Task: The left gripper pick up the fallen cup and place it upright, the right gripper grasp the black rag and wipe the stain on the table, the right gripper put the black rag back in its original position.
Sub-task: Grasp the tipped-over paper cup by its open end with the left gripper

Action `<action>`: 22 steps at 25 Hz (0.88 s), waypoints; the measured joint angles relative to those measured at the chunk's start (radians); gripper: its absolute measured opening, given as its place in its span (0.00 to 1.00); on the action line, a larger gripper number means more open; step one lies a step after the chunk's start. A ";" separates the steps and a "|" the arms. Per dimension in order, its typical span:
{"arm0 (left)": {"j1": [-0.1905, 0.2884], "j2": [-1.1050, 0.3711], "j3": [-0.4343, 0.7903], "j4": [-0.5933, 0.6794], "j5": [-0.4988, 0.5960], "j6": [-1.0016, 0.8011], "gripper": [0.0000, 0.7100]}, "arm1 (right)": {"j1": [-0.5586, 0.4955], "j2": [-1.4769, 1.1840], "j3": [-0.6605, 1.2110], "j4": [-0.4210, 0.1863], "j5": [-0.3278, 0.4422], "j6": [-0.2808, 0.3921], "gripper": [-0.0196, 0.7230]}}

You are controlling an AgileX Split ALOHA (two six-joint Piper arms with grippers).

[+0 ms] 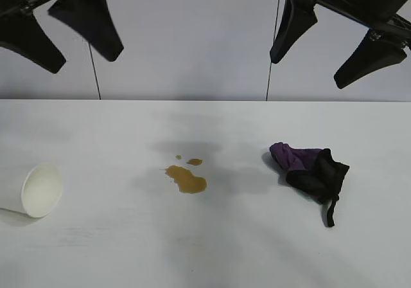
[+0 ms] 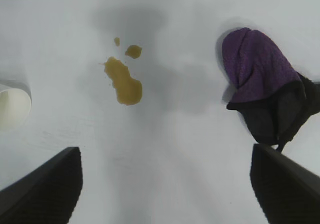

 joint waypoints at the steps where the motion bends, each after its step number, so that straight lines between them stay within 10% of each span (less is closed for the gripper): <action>1: 0.000 0.000 -0.009 0.037 0.039 0.070 0.97 | 0.000 0.000 0.000 0.000 0.000 0.000 0.88; 8: -0.003 -0.002 0.078 0.345 0.165 0.501 0.97 | 0.000 0.000 0.000 0.000 -0.001 -0.019 0.88; 22: 0.027 -0.002 0.357 0.231 -0.327 1.050 0.97 | 0.000 0.000 0.000 0.000 0.000 -0.061 0.88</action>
